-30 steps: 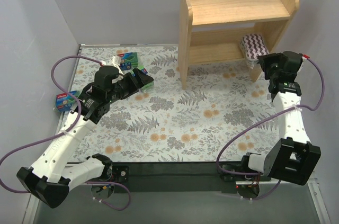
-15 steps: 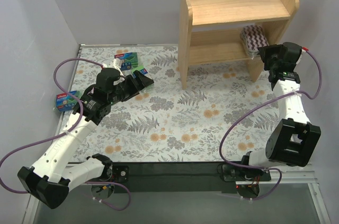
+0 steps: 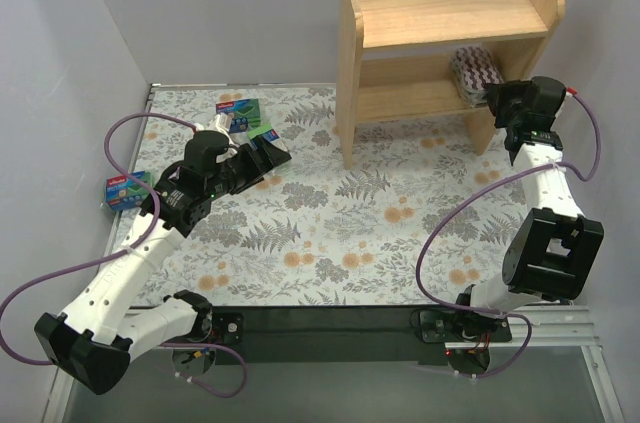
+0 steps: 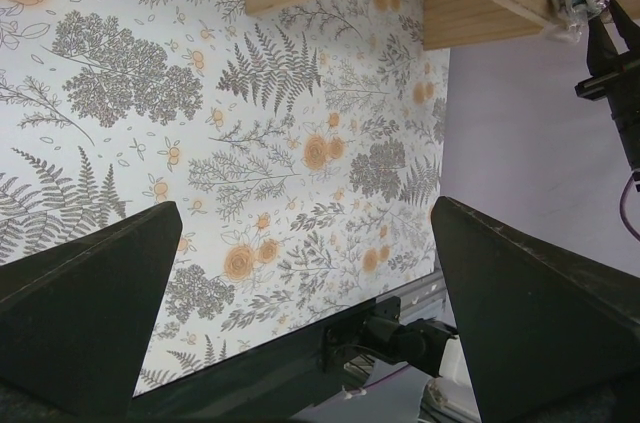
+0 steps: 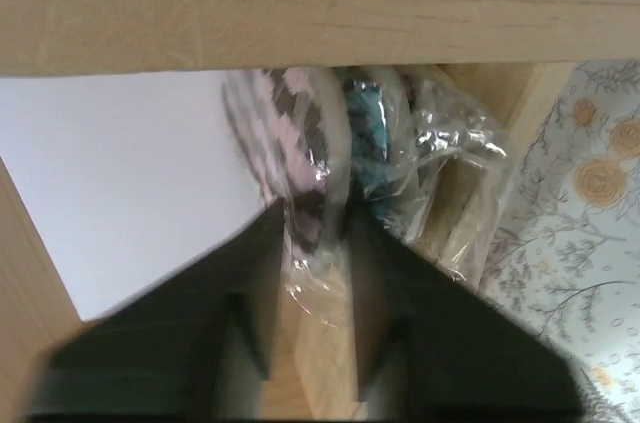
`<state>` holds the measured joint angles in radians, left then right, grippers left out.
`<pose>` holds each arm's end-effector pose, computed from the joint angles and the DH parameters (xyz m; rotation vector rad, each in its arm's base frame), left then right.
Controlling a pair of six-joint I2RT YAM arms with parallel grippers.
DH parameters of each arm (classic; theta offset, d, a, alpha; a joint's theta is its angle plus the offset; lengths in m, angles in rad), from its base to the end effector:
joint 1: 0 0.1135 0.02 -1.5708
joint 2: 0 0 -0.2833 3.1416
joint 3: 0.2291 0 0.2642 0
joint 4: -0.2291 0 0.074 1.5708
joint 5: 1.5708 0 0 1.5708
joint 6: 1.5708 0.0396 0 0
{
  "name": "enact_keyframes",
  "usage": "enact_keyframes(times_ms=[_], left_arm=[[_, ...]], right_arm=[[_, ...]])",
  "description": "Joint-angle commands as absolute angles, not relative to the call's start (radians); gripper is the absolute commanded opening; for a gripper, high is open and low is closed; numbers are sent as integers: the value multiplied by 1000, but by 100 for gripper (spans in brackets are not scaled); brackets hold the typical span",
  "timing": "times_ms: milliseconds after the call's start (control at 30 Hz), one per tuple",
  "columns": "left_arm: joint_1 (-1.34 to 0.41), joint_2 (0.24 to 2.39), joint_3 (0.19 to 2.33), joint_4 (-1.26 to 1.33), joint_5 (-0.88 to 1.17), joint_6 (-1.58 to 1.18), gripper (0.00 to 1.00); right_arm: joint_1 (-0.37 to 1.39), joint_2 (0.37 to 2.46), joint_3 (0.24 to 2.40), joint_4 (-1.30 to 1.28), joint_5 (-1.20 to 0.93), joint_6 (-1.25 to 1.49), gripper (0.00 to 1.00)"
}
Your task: Place and organize the cleaning sponges onto the shelf
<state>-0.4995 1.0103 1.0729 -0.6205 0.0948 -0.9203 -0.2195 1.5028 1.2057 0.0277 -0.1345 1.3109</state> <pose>0.1901 -0.1080 0.3694 -0.4162 2.2354 -0.9036 0.3657 -0.0761 0.3481 1.2650 1.4600 0.8734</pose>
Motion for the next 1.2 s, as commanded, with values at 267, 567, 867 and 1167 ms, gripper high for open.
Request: enact_keyframes(times_ms=[267,567,867,1167], left_arm=[[-495,988,1031,-626,58,-925,95],[-387,1208,1058,-678,32,-815,95],[-166,1508,1161,-574,46,-698,88],[64,1653,1219,-463,48,-715,84]], right_arm=[[-224,1352,1161,89,-178,1276,66],[-189,1060,1068,-293,-235,994,76],[-16,844,842,-489,-397,731,75],[35,624,697,-698,-465,612,76]])
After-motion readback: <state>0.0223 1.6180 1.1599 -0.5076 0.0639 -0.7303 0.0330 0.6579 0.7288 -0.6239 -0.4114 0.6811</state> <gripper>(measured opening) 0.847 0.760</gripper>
